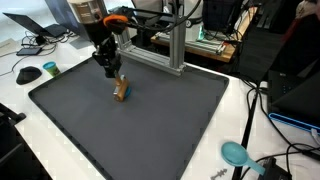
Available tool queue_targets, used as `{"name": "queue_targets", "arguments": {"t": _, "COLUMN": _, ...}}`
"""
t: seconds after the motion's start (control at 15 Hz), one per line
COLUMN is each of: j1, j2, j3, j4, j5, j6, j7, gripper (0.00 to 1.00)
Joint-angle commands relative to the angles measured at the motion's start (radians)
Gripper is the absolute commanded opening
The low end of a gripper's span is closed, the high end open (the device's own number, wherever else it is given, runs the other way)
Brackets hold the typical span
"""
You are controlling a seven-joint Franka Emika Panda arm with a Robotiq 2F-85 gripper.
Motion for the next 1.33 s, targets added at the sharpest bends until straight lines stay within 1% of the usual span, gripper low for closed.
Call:
{"name": "queue_targets", "arguments": {"t": 0.0, "j1": 0.02, "j2": 0.094, "j3": -0.017, "j4": 0.008, "j5": -0.032, "j6": -0.026, "j7": 0.038, "gripper": 0.22}}
{"name": "queue_targets", "arguments": {"t": 0.4, "j1": 0.009, "j2": 0.111, "j3": -0.01, "j4": 0.033, "j5": -0.004, "j6": -0.063, "j7": 0.04, "gripper": 0.22}}
{"name": "queue_targets", "arguments": {"t": 0.73, "j1": -0.033, "j2": 0.118, "j3": 0.01, "j4": 0.045, "j5": 0.088, "j6": -0.106, "j7": -0.007, "gripper": 0.22}}
{"name": "queue_targets", "arguments": {"t": 1.0, "j1": -0.068, "j2": 0.115, "j3": 0.018, "j4": 0.04, "j5": 0.165, "j6": -0.109, "j7": -0.05, "gripper": 0.22}}
{"name": "queue_targets", "arguments": {"t": 1.27, "j1": -0.083, "j2": 0.111, "j3": 0.02, "j4": 0.029, "j5": 0.216, "j6": -0.115, "j7": -0.106, "gripper": 0.22}}
